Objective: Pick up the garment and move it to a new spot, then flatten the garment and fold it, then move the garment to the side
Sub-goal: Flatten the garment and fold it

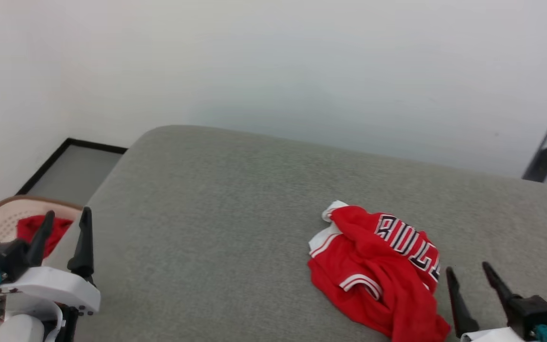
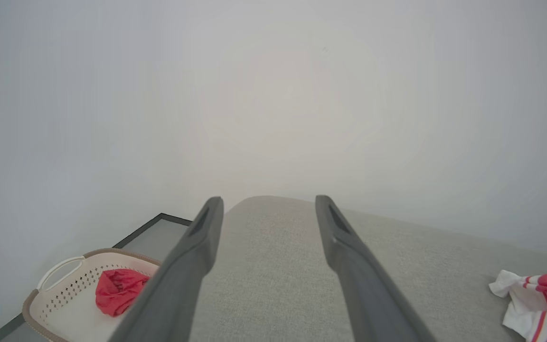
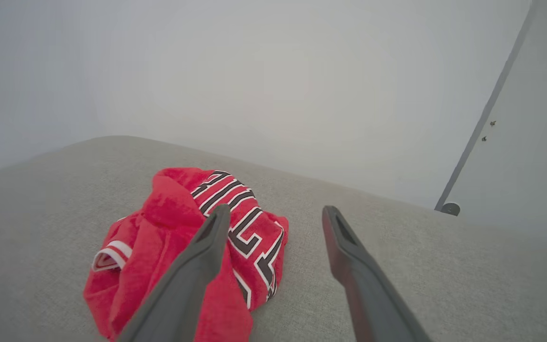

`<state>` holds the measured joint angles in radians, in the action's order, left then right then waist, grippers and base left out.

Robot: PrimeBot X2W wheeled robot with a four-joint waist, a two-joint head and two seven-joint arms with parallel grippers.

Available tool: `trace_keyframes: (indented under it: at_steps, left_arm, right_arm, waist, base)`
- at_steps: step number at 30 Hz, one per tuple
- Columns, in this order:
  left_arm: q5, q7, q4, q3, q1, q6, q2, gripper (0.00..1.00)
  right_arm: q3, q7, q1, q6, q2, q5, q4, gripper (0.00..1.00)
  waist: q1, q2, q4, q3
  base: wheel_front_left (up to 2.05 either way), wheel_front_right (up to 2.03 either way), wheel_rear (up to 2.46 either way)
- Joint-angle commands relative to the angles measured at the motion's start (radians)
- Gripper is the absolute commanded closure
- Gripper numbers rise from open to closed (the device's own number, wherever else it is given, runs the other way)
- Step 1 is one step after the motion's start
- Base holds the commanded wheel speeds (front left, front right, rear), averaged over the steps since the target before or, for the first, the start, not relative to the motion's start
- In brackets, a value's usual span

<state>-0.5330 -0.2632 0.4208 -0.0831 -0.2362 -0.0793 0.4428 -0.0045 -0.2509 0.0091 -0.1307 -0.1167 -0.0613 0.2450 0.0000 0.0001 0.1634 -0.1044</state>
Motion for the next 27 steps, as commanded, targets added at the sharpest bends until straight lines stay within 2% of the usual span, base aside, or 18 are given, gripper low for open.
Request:
trace_keyframes:
  at_steps: [1,4,7,12,17,20,24,25,26,27]
  left_arm:
    - [-0.009,-0.001,-0.002,0.001,0.009,-0.002,-0.006,0.00]
    - [-0.011,0.004,-0.011,-0.011,0.009,-0.007,-0.010,0.00]
    - [-0.016,0.016,-0.021,-0.021,0.010,-0.006,-0.016,0.00]
    - [-0.035,0.039,-0.038,-0.029,0.014,-0.002,-0.034,0.00]
    - [-0.058,0.050,-0.050,-0.034,0.012,-0.002,-0.054,0.00]
    - [-0.067,0.052,-0.054,-0.039,-0.003,-0.006,-0.065,0.00]
    - [-0.078,0.043,-0.046,-0.045,-0.023,-0.010,-0.084,0.00]
    - [-0.085,0.041,-0.041,-0.044,-0.028,-0.012,-0.088,0.00]
    - [-0.088,0.038,-0.038,-0.043,-0.033,-0.015,-0.093,0.00]
    - [-0.092,0.035,-0.034,-0.045,-0.039,-0.018,-0.098,0.00]
  right_arm:
    - [0.008,0.015,-0.016,0.000,-0.003,-0.018,0.009,0.00]
    - [0.035,0.098,-0.035,0.000,-0.020,-0.047,0.023,0.00]
    - [0.061,0.229,-0.043,0.000,-0.034,-0.091,0.026,0.00]
    - [0.074,0.518,-0.038,0.000,-0.049,-0.148,0.007,0.00]
    - [0.052,0.764,0.003,0.000,-0.043,-0.125,-0.042,0.00]
    - [0.039,0.846,0.011,0.000,-0.033,-0.108,-0.061,0.00]
    - [0.036,0.862,-0.019,0.000,-0.022,-0.099,-0.048,0.02]
    - [0.042,0.858,-0.031,0.000,-0.021,-0.102,-0.040,0.60]
    - [0.050,0.854,-0.041,0.000,-0.025,-0.103,-0.027,1.00]
    - [0.055,0.852,-0.048,0.000,-0.029,-0.109,-0.012,1.00]
  waist:
    - [0.0000,-0.0001,0.043,-0.007]
    - [0.0000,-0.0001,0.072,-0.006]
    - [0.0000,-0.0001,0.094,0.001]
    - [0.0000,-0.0001,0.115,0.021]
    - [0.0000,-0.0001,0.133,0.049]
    - [0.0000,-0.0001,0.144,0.079]
    - [0.0000,-0.0001,0.157,0.118]
    - [0.0000,-0.0001,0.158,0.125]
    - [0.0000,-0.0001,0.160,0.131]
    - [0.0000,-0.0001,0.161,0.135]
  base:
    - [0.00,0.00,0.00]
    - [0.00,0.00,0.00]
    - [0.00,0.00,0.00]
    - [0.00,0.00,0.00]
    - [0.00,0.00,0.00]
    - [0.00,0.00,0.00]
    - [0.00,0.00,0.00]
    - [0.00,0.00,0.00]
    - [0.00,0.00,0.00]
    - [0.00,0.00,0.00]
